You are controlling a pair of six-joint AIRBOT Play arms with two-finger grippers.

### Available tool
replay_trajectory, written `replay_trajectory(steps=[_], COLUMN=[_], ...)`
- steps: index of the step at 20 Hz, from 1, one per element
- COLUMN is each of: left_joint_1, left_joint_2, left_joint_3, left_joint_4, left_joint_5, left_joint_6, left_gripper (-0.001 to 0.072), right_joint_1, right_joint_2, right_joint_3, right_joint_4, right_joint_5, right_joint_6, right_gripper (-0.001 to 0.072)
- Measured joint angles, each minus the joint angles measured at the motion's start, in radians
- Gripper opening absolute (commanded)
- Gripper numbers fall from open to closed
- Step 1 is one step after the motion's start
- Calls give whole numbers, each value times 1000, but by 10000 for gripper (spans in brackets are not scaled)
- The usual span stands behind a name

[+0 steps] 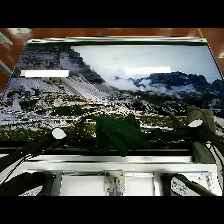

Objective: Fold the shirts.

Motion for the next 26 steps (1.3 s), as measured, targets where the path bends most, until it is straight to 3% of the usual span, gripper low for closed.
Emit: replay_trajectory(steps=[1,2,3,4,10,15,22,26], left_joint_1=[2,2,2,3,67,232,447,503], left_joint_2=[5,8,11,13,26,154,408,507], left_joint_3=[0,0,2,5,93,399,1015,1178], left_joint_4=[0,0,0,0,53,222,475,671], left_joint_5=[-2,-3,-5,-6,-39,-148,-194,-268], left_joint_6=[0,0,0,0,0,-4,-52,-69], left_gripper=[43,43,42,41,40,39,41,41], right_joint_1=[19,42,61,73,100,104,104,105], right_joint_2=[-17,-31,-41,-49,36,282,547,641], right_joint_3=[-1,-3,-3,-1,151,472,853,932], right_joint_4=[24,45,53,57,85,143,172,151], right_joint_5=[-11,-21,-36,-63,6,39,-185,-227], right_joint_6=[-4,-8,-13,-14,-48,-67,-14,21], right_gripper=[682,554,202,71,64,64,64,64])
